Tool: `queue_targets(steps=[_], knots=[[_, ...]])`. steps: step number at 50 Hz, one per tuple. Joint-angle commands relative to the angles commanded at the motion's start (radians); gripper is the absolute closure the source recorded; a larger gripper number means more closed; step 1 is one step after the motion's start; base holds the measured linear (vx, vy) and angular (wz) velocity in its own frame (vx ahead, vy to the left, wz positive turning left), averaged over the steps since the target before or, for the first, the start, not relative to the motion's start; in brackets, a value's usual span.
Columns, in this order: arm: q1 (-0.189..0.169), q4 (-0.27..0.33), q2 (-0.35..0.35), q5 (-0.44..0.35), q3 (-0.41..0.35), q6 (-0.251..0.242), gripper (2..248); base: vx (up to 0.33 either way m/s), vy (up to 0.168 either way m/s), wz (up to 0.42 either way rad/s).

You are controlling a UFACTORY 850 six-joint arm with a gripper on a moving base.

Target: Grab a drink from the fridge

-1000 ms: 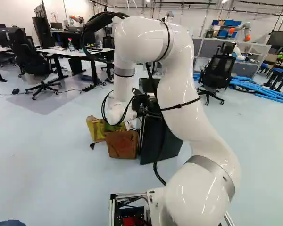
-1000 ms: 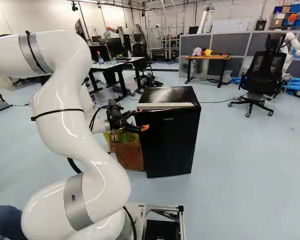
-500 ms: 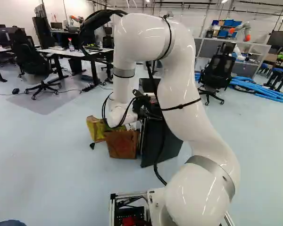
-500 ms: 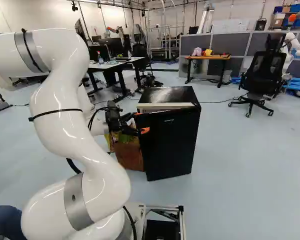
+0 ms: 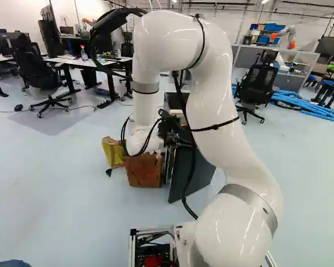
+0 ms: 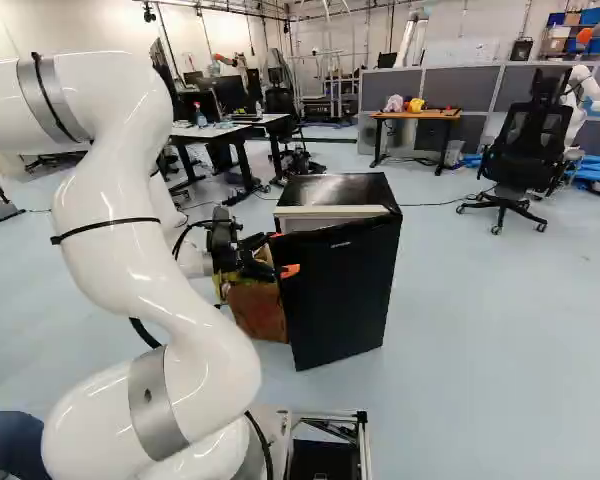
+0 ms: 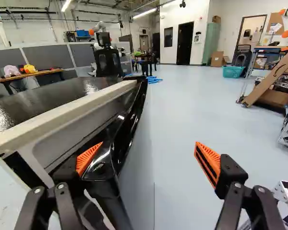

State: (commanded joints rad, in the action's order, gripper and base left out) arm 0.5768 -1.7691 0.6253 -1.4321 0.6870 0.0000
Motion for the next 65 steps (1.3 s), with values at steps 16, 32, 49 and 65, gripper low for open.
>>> queue_targets(steps=[16,32,49,65], knots=[[0.025,-0.058,-0.014,0.000,-0.050,0.000,3,0.000,0.000,0.000],[0.032,-0.119,-0.022,0.000,-0.095,0.000,3,0.000,0.000,0.000],[0.003,-0.185,-0.024,0.000,-0.125,0.000,3,0.000,0.000,0.000],[-0.060,-0.249,-0.024,0.000,-0.134,0.000,3,0.000,0.000,0.000]])
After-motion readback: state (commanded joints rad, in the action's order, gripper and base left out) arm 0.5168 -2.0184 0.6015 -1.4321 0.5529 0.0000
